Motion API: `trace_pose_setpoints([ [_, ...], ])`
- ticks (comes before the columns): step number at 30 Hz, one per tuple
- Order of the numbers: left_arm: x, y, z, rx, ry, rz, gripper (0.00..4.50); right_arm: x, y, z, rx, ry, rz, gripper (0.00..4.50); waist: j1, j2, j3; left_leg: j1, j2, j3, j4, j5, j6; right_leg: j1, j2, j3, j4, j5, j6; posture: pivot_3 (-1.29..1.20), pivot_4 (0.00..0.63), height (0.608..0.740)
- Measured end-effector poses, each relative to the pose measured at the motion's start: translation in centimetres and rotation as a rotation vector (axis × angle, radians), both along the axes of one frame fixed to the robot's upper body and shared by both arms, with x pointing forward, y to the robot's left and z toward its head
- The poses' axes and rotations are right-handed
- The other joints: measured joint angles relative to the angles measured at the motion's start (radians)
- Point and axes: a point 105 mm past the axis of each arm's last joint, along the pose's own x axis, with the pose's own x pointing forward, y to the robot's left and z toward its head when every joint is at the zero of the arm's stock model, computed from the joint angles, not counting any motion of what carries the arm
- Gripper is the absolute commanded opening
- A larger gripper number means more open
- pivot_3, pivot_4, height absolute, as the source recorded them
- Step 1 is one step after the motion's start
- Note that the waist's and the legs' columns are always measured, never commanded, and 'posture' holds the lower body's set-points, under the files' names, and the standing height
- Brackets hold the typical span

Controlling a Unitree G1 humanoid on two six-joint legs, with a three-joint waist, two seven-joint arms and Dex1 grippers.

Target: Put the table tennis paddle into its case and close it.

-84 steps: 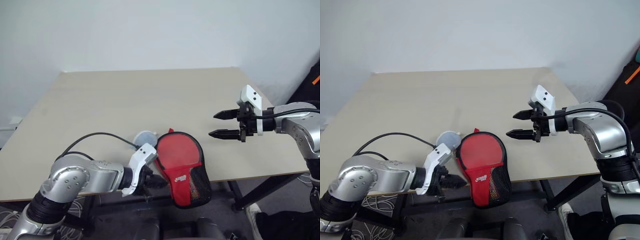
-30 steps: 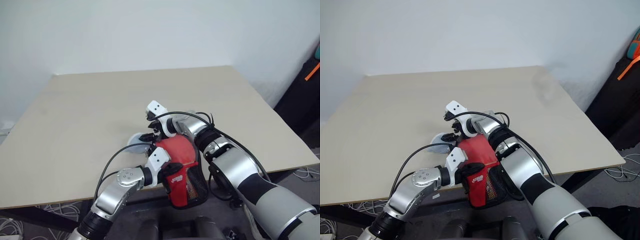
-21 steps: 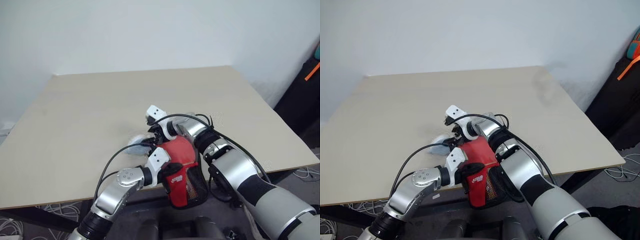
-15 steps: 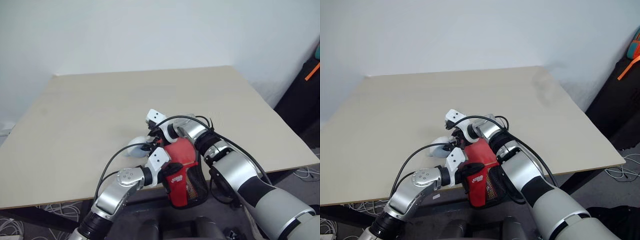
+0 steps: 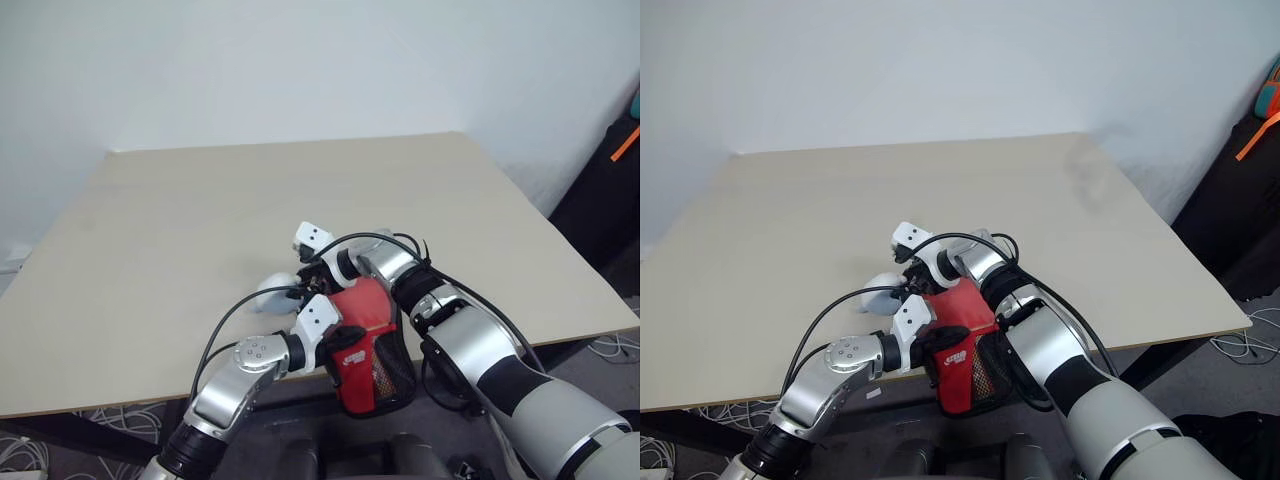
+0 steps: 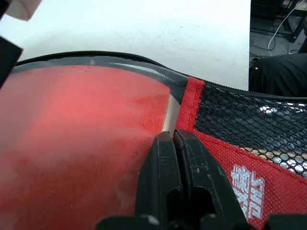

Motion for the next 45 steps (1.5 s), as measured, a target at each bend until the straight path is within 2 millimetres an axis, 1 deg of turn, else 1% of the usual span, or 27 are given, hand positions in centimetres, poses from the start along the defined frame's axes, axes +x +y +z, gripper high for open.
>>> trace_pose_setpoints([
  [2, 0.0, 0.0, 0.0, 0.001, 0.005, 0.001, 0.0, -0.2, -0.2, 0.0, 0.008, 0.009, 0.018, 0.41, 0.0, 0.0, 0.0, 0.0, 0.0, 0.0, 0.0, 0.0, 0.0, 0.0, 0.0, 0.0, 0.0, 0.0, 0.0, 0.0, 0.0, 0.74],
  [3, 0.0, 0.0, -0.1, 0.001, 0.007, 0.001, 0.0, -0.4, -0.2, 0.0, 0.013, 0.014, 0.028, 0.26, 0.0, 0.0, 0.0, 0.0, 0.0, 0.0, 0.0, 0.0, 0.0, 0.0, 0.0, 0.0, 0.0, 0.0, 0.0, 0.0, 0.0, 0.74],
  [7, 0.0, 0.0, -0.1, 0.0, 0.011, 0.001, 0.0, -0.7, -0.3, 0.1, 0.016, 0.033, 0.046, 0.26, 0.0, 0.001, -0.001, 0.0, 0.0, 0.0, 0.0, 0.0, 0.0, 0.0, 0.0, 0.0, 0.0, 0.0, 0.0, 0.0, 0.0, 0.74],
  [9, 0.0, 0.0, -0.1, -0.002, 0.014, 0.003, 0.0, -0.5, -0.2, 0.1, 0.023, 0.035, 0.016, 0.26, 0.0, 0.001, -0.001, 0.0, 0.0, 0.0, 0.0, 0.0, 0.0, 0.0, 0.0, 0.0, 0.0, 0.0, 0.0, 0.0, 0.0, 0.74],
  [13, 0.0, 0.1, -0.1, -0.002, 0.019, 0.004, 0.0, 1.4, 0.1, 0.5, 0.079, 0.016, -0.178, 0.26, 0.0, 0.001, -0.001, 0.0, 0.0, 0.0, 0.0, 0.0, -0.001, 0.0, 0.0, 0.0, 0.001, 0.0, 0.0, 0.0, 0.0, 0.74],
  [15, 0.0, 0.1, -0.1, -0.002, 0.021, 0.004, 0.0, 2.3, -0.2, 0.7, 0.087, 0.004, -0.253, 0.26, 0.0, 0.001, -0.001, 0.0, 0.0, 0.0, 0.0, 0.0, -0.001, 0.0, 0.0, 0.0, 0.0, 0.0, 0.0, 0.0, 0.0, 0.74],
  [19, 0.1, 0.1, 0.0, -0.001, 0.022, 0.005, 0.0, 3.8, -1.0, 0.4, 0.077, -0.016, -0.399, 0.26, 0.0, 0.001, -0.001, 0.0, 0.0, 0.0, 0.0, 0.0, -0.001, 0.0, 0.0, 0.0, 0.001, 0.0, 0.0, 0.0, 0.0, 0.74],
  [23, 0.1, 0.2, 0.0, 0.0, 0.023, 0.004, 0.0, 4.6, -1.6, -0.3, 0.059, -0.043, -0.496, 0.26, 0.0, 0.001, -0.001, 0.0, 0.0, 0.0, 0.0, 0.001, -0.001, 0.0, 0.0, 0.0, 0.001, 0.0, 0.0, 0.0, 0.0, 0.74],
  [26, 0.1, 0.2, 0.0, 0.001, 0.026, 0.004, 0.0, 4.8, -1.6, -0.5, 0.048, -0.074, -0.527, 0.26, 0.0, 0.001, -0.001, 0.001, 0.0, 0.0, 0.0, 0.001, -0.001, 0.0, 0.0, 0.0, 0.001, 0.0, 0.0, 0.0, 0.0, 0.74],
  [31, 0.1, 0.2, 0.0, 0.003, 0.028, 0.004, 0.0, 4.9, -1.5, -0.5, 0.042, -0.098, -0.529, 0.26, 0.0, 0.001, -0.001, 0.001, 0.0, -0.001, 0.0, 0.001, -0.001, 0.001, 0.0, 0.0, 0.001, 0.0, 0.0, 0.0, 0.0, 0.74],
  [36, 0.2, 0.2, 0.0, 0.005, 0.031, 0.003, 0.0, 4.7, -1.3, -0.5, 0.051, -0.079, -0.505, 0.26, 0.0, 0.001, -0.001, 0.001, 0.0, -0.001, 0.0, 0.001, -0.001, 0.001, 0.0, 0.0, 0.001, 0.0, 0.0, 0.0, 0.0, 0.74],
  [38, 0.2, 0.3, 0.0, 0.006, 0.032, 0.003, 0.0, 4.3, -1.1, -0.2, 0.06, -0.052, -0.463, 0.26, 0.0, 0.001, -0.001, 0.001, 0.0, -0.001, 0.0, 0.001, -0.001, 0.001, 0.001, 0.0, 0.001, 0.0, 0.0, 0.0, 0.0, 0.74],
  [43, 0.4, 0.2, 0.0, 0.009, 0.033, 0.001, 0.0, 2.5, 0.2, 0.7, 0.087, 0.01, -0.282, 0.26, -0.001, 0.001, -0.001, 0.001, 0.0, -0.001, 0.0, 0.001, -0.001, 0.001, 0.001, 0.0, 0.001, 0.0, 0.0, 0.0, 0.0, 0.74],
  [45, 0.4, 0.2, 0.0, 0.009, 0.036, 0.001, 0.0, 2.0, 0.6, 1.1, 0.097, 0.021, -0.237, 0.26, 0.0, 0.001, -0.001, 0.001, 0.0, -0.001, 0.0, 0.001, -0.001, 0.001, 0.001, 0.0, 0.001, 0.0, 0.0, 0.0, 0.0, 0.74],
])
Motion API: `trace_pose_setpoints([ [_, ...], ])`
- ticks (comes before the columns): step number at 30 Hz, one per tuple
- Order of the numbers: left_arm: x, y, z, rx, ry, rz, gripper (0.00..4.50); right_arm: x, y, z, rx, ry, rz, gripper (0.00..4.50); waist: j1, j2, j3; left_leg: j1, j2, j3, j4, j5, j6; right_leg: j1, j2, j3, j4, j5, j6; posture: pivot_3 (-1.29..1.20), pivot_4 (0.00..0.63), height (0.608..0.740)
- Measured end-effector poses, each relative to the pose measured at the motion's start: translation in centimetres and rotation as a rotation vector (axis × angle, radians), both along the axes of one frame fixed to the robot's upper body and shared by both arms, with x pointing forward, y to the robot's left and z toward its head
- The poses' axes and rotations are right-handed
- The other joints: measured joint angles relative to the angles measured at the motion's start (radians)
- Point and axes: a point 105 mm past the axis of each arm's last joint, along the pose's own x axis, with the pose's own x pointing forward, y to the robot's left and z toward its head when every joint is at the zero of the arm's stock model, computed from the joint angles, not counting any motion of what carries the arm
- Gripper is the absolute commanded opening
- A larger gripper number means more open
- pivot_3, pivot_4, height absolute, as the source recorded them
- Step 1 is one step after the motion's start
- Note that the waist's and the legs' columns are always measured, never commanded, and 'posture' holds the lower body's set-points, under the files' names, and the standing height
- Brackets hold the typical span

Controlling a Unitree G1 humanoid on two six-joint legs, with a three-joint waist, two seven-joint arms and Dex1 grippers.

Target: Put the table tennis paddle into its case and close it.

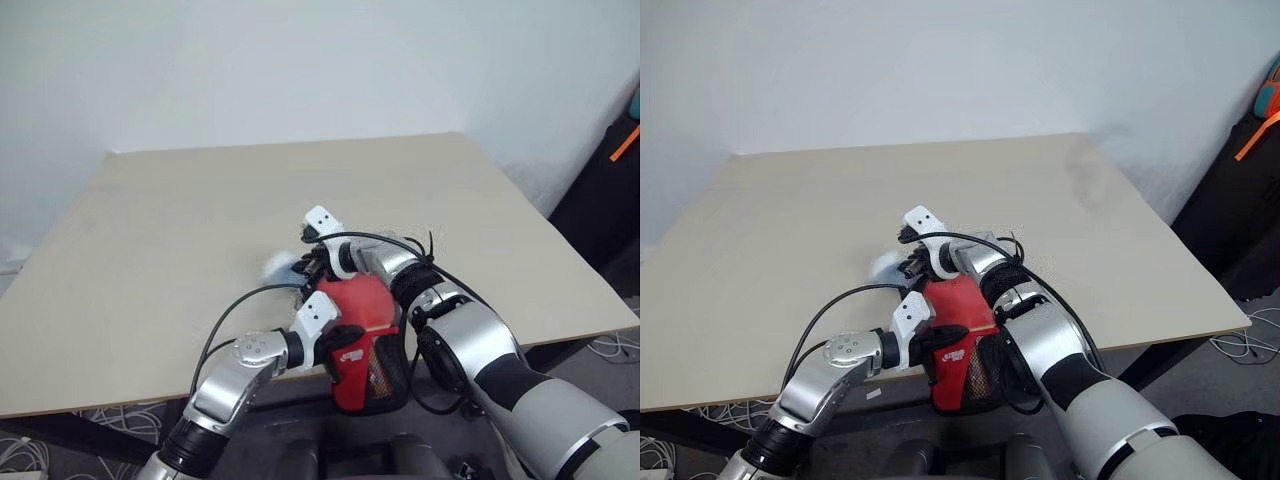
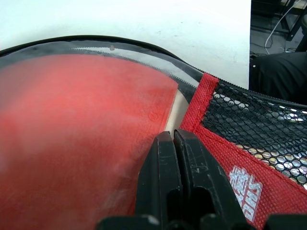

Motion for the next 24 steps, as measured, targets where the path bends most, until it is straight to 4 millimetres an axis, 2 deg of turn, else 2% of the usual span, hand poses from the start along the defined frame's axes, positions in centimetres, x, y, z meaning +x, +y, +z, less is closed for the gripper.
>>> trace_pose_setpoints([
  [9, 0.5, -0.5, 0.0, -0.025, -0.011, 0.01, 0.0, -0.8, 0.2, -0.3, 0.006, 0.087, 0.014, 0.26, 0.001, 0.0, 0.0, 0.0, 0.0, 0.0, 0.0, 0.0, 0.0, 0.0, 0.0, 0.0, 0.0, 0.0, 0.0, 0.0, 0.0, 0.74],
  [14, 1.6, -1.0, 0.3, -0.027, -0.054, 0.035, 0.0, -0.6, 0.0, 0.2, 0.03, 0.102, -0.011, 0.26, 0.001, 0.0, 0.0, 0.0, 0.0, 0.0, 0.0, 0.0, 0.0, -0.001, 0.0, 0.0, 0.0, 0.0, -0.001, 0.0, 0.0, 0.74],
  [24, 1.9, -1.3, 0.5, -0.037, -0.073, 0.05, 0.0, -0.5, -0.2, 0.3, 0.039, 0.129, -0.025, 0.26, 0.001, 0.0, 0.0, -0.001, 0.0, 0.0, 0.0, 0.0, 0.0, -0.001, 0.0, 0.0, 0.0, 0.0, 0.0, 0.0, 0.0, 0.74],
])
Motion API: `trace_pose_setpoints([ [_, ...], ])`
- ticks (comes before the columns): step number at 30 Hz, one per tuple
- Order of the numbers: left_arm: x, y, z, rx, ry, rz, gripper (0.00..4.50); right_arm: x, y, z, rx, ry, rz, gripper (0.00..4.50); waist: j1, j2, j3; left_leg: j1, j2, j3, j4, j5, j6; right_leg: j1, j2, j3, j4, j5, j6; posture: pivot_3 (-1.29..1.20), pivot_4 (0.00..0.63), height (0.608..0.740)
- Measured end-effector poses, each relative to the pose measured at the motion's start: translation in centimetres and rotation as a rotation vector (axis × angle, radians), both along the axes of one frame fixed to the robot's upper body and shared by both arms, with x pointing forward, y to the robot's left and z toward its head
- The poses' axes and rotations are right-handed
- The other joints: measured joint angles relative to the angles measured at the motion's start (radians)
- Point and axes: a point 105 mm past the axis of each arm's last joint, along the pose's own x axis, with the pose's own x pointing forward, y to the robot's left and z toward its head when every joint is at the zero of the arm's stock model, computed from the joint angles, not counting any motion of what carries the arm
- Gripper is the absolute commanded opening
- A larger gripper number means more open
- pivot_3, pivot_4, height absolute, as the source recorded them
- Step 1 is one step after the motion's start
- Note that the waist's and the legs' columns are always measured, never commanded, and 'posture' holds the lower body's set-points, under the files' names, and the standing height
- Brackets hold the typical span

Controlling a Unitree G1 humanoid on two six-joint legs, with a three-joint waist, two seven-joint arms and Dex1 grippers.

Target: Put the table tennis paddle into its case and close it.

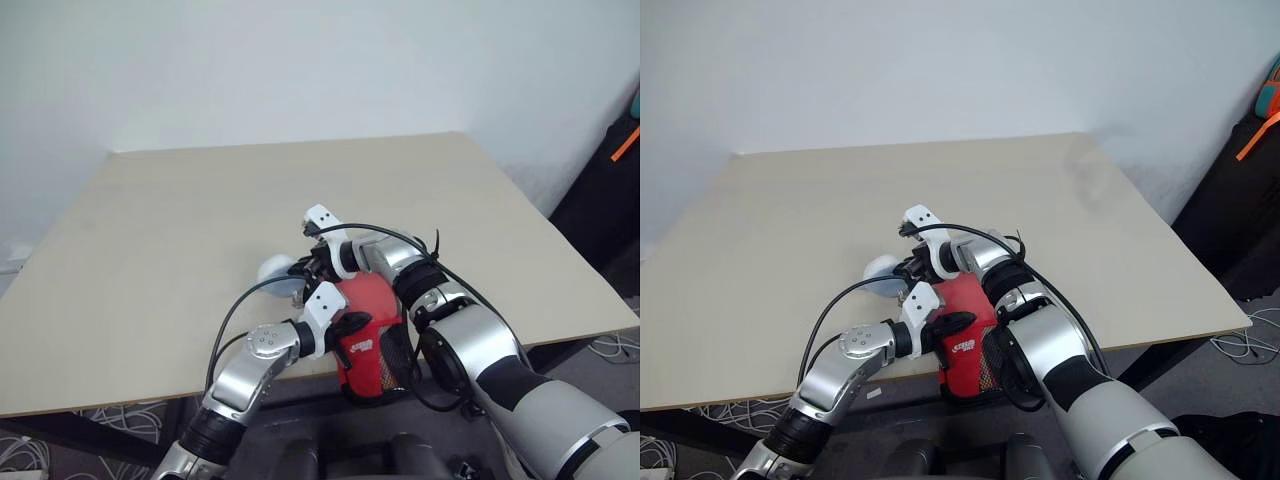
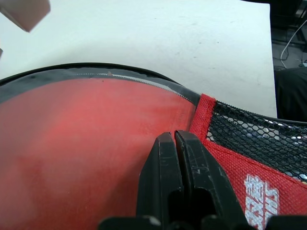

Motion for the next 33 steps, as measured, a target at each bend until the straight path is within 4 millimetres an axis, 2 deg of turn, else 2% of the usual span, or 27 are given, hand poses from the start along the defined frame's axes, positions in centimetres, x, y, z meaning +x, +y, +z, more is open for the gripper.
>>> trace_pose_setpoints([
  [12, 0.6, 0.2, -0.5, 0.039, -0.02, 0.054, 0.0, -0.5, 0.6, -0.1, 0.019, 0.032, 0.006, 0.26, 0.001, 0.0, 0.0, 0.0, 0.0, 0.0, 0.0, 0.0, 0.0, 0.001, 0.0, 0.0, 0.0, 0.0, 0.0, 0.0, 0.0, 0.74],
  [22, 0.4, 0.5, -0.5, 0.056, -0.014, 0.057, 0.0, 1.5, 0.7, 0.6, 0.059, -0.003, -0.17, 0.26, -0.002, 0.0, 0.0, 0.0, 0.0, 0.0, 0.0, 0.0, 0.0, 0.0, 0.0, 0.0, 0.0, 0.0, 0.0, 0.0, 0.0, 0.74],
  [26, 0.4, 0.5, -0.5, 0.058, -0.013, 0.058, 0.0, 2.4, -0.1, -0.4, 0.027, 0.008, -0.286, 0.26, -0.002, 0.0, 0.0, 0.0, 0.001, 0.0, -0.001, 0.0, 0.0, 0.0, 0.0, 0.0, 0.0, 0.0, 0.0, 0.0, 0.0, 0.74],
  [33, 0.4, 0.8, -0.5, 0.065, -0.014, 0.06, 0.0, 3.0, -0.9, -1.4, -0.013, 0.012, -0.382, 0.26, -0.013, 0.0, 0.0, 0.001, 0.001, -0.001, -0.001, 0.0, 0.0, 0.0, 0.001, 0.0, 0.0, 0.0, 0.0, 0.0, 0.0, 0.74],
])
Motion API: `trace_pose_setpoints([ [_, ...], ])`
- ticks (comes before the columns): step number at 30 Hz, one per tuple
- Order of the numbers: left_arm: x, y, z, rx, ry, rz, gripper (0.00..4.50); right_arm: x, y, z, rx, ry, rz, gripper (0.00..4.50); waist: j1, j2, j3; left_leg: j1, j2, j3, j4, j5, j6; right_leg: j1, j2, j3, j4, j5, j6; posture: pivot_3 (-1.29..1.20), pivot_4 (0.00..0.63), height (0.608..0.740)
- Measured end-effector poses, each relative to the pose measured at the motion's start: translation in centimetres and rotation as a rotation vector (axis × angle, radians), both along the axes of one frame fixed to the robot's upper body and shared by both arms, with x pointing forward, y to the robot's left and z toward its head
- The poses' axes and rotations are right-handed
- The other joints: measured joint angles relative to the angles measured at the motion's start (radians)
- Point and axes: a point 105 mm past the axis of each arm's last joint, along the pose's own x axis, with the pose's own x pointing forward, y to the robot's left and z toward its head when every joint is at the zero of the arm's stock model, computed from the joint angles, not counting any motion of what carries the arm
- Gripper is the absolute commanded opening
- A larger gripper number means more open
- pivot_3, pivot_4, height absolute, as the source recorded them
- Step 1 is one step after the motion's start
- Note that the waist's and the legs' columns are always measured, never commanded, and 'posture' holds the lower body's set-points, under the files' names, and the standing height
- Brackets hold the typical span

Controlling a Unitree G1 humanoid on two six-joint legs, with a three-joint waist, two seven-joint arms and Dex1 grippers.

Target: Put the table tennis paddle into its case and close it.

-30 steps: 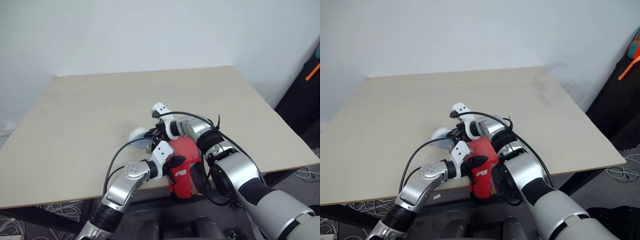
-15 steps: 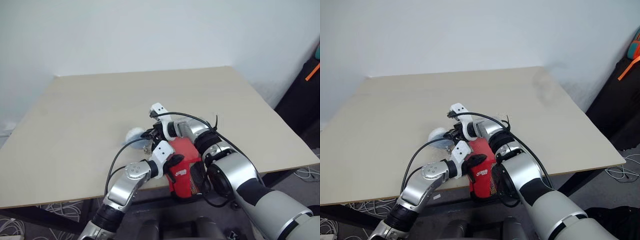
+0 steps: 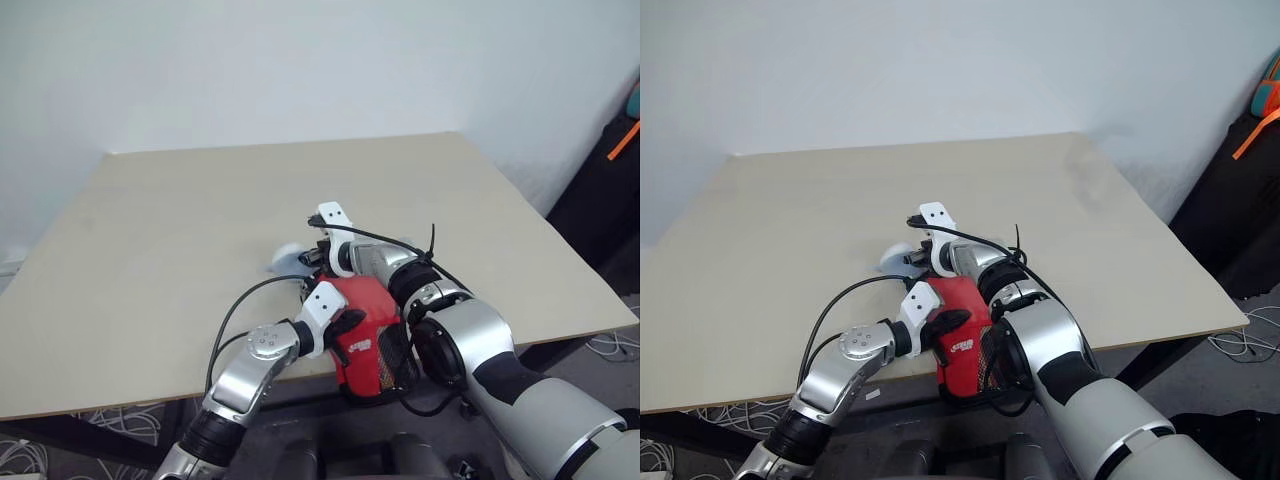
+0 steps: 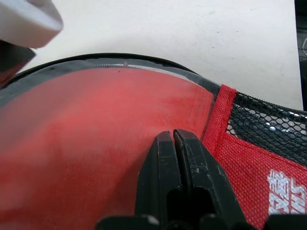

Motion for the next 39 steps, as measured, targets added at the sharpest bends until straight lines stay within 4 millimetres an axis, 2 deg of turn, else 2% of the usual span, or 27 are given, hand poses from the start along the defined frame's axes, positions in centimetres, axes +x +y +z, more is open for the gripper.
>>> trace_pose_setpoints([
  [8, 0.0, 0.0, 0.0, 0.001, 0.004, -0.003, 0.0, 0.7, -0.5, 0.0, 0.006, -0.012, -0.081, 0.26, -0.003, 0.0, 0.0, 0.0, 0.0, 0.0, 0.0, 0.0, 0.0, 0.0, 0.0, 0.0, 0.0, 0.0, 0.0, 0.0, 0.0, 0.74],
  [15, 0.1, 0.1, 0.0, 0.002, 0.006, -0.003, 0.0, 0.2, 0.0, 0.2, 0.034, -0.005, -0.025, 0.26, -0.004, 0.0, 0.0, 0.0, 0.0, 0.0, 0.0, 0.0, 0.0, 0.0, 0.0, 0.0, 0.0, 0.0, 0.0, 0.0, 0.0, 0.74],
  [20, 0.1, 0.1, 0.0, 0.002, 0.006, -0.003, 0.0, 0.6, -0.2, 0.4, 0.036, -0.013, -0.064, 0.26, -0.004, 0.0, 0.0, 0.0, 0.0, 0.0, 0.0, 0.0, 0.0, 0.0, 0.0, 0.0, 0.0, 0.0, 0.0, 0.0, 0.0, 0.74],
  [27, 0.0, 0.0, 0.0, 0.0, 0.008, -0.001, 0.0, 2.4, -1.0, 1.9, 0.055, -0.092, -0.218, 0.26, -0.003, 0.0, 0.0, 0.0, 0.0, -0.001, 0.0, 0.0, 0.0, 0.001, 0.0, 0.0, 0.0, 0.0, 0.0, 0.0, 0.0, 0.74],
  [33, 0.1, 0.0, 0.0, -0.001, 0.011, 0.002, 0.0, 3.4, -2.4, 1.8, 0.03, -0.119, -0.328, 0.26, -0.003, 0.0, 0.0, 0.0, 0.0, 0.0, 0.0, 0.0, 0.0, 0.001, 0.0, 0.0, 0.0, 0.0, 0.0, 0.0, 0.0, 0.74],
  [39, 0.1, 0.0, 0.0, -0.005, 0.013, 0.004, 0.0, 4.4, -4.0, 2.1, -0.092, -0.248, -0.349, 0.26, -0.003, 0.0, 0.0, 0.0, 0.0, 0.0, 0.0, 0.0, 0.0, 0.001, 0.0, 0.0, -0.001, 0.0, 0.0, 0.0, 0.0, 0.74],
])
